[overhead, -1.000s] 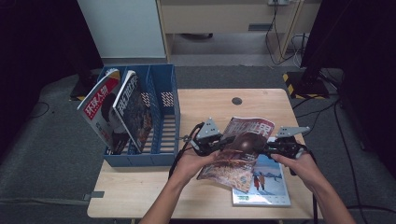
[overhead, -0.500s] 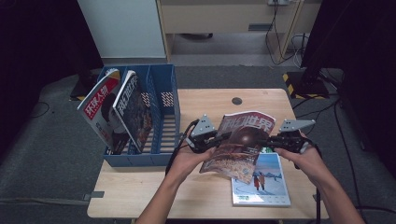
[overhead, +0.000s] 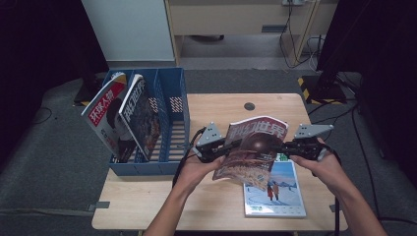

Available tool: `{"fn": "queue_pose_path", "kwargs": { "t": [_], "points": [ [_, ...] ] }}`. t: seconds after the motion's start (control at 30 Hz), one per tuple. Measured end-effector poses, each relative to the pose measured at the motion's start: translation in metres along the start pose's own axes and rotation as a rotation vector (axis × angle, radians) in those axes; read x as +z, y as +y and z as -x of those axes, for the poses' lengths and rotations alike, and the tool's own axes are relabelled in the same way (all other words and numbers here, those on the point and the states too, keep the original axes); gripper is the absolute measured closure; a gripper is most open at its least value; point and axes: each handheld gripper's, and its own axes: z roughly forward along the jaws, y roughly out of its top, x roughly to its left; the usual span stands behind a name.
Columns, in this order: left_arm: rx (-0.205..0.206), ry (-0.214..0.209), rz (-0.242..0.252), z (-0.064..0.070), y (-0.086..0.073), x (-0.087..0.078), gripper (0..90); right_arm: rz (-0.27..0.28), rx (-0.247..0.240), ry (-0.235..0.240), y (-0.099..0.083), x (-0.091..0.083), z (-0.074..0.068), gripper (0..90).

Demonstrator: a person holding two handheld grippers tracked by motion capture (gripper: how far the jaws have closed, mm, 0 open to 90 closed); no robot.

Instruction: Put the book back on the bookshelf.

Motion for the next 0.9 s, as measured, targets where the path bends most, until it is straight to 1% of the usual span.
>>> {"fn": "queue_pose_path", "kwargs": {
  "t": [0.17,0.3,0.47,0.73,0.9],
  "points": [
    [0.006,0.005,-0.003,-0.001,-0.001,-0.002,82.5,-0.003,-0.011,0.007,0.003,0.0,-0.001,82.8],
    [0.009,0.004,-0.001,-0.002,-0.001,-0.003,82.6,-0.015,-0.029,0.008,0.007,0.0,-0.003,82.9],
    [0.013,0.005,0.012,-0.002,0.0,-0.003,83.5,-0.026,-0.056,-0.006,0.014,-0.004,-0.004,83.1],
    [0.006,0.006,0.032,-0.002,0.0,0.001,83.4,-0.036,-0.069,-0.027,0.019,-0.008,-0.002,83.2],
    [0.003,0.006,0.038,-0.001,-0.001,0.0,82.1,-0.036,-0.071,-0.02,0.019,-0.009,-0.002,83.2]
  ]
}}
